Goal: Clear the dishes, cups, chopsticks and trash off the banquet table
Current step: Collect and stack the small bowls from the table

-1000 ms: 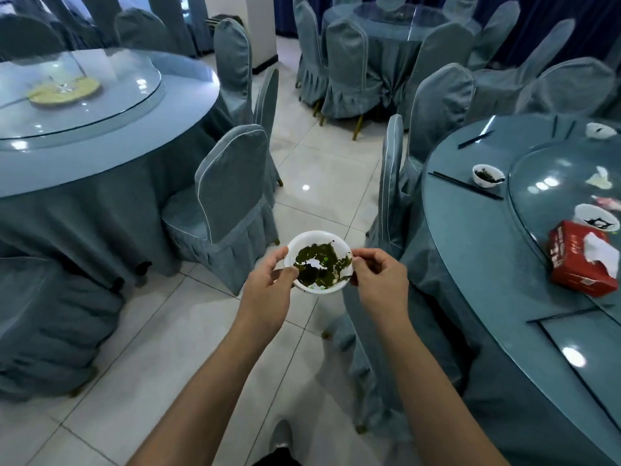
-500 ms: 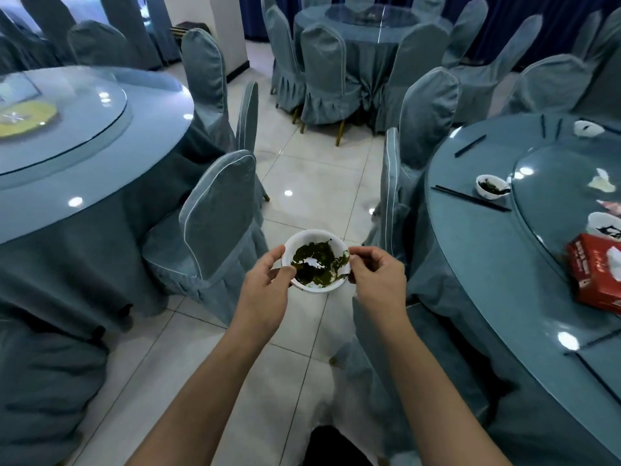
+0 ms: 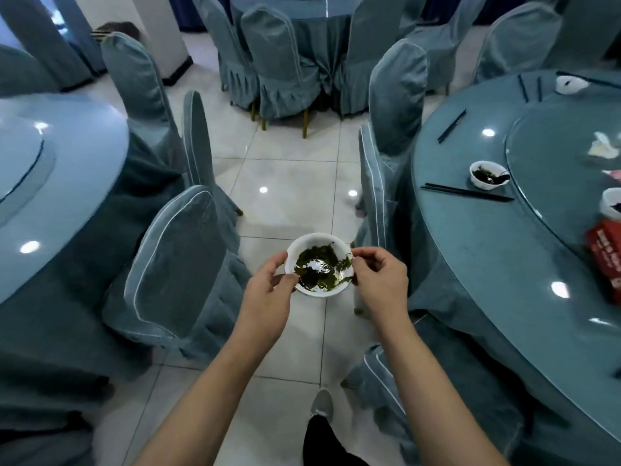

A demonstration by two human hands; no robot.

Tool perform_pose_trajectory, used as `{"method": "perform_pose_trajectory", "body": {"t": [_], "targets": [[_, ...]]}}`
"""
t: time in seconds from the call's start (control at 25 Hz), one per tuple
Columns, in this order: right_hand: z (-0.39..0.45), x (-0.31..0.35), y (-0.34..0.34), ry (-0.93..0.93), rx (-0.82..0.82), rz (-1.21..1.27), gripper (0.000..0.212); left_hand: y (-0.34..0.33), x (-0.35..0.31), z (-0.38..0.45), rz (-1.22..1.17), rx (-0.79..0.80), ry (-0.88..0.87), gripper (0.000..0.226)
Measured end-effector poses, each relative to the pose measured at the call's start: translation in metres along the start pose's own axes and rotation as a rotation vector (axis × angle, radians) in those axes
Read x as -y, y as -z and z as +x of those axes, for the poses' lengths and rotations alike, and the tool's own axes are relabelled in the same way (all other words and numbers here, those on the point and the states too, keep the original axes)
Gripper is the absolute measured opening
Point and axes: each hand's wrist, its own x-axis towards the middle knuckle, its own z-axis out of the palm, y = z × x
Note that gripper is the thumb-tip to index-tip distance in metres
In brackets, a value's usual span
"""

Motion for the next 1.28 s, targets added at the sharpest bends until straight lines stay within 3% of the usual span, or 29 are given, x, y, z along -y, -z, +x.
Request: {"method": "perform_pose_trajectory", "body": {"t": [0.24, 0.56, 0.84, 1.28], "targets": [[0.076, 0.015, 0.002, -0.052, -0.165, 0.020, 0.018, -0.033, -0.040, 0.084, 0.077, 0.141, -0.019, 0.040], [0.123, 0.013, 0.026, -0.102, -0.354, 0.059, 0.014, -0.079, -0.068, 0.146, 0.105, 0.330, -0.037, 0.041], [0.168, 0.015, 0.036, -0.150, -0.618, 0.091, 0.019, -0.122, -0.096, 0.212, 0.148, 0.555, -0.108, 0.036], [0.229, 0.032, 0.017, -0.232, -0.904, 0.129, 0.016, -0.166, -0.142, 0.321, 0.257, 0.848, -0.177, 0.042]]}}
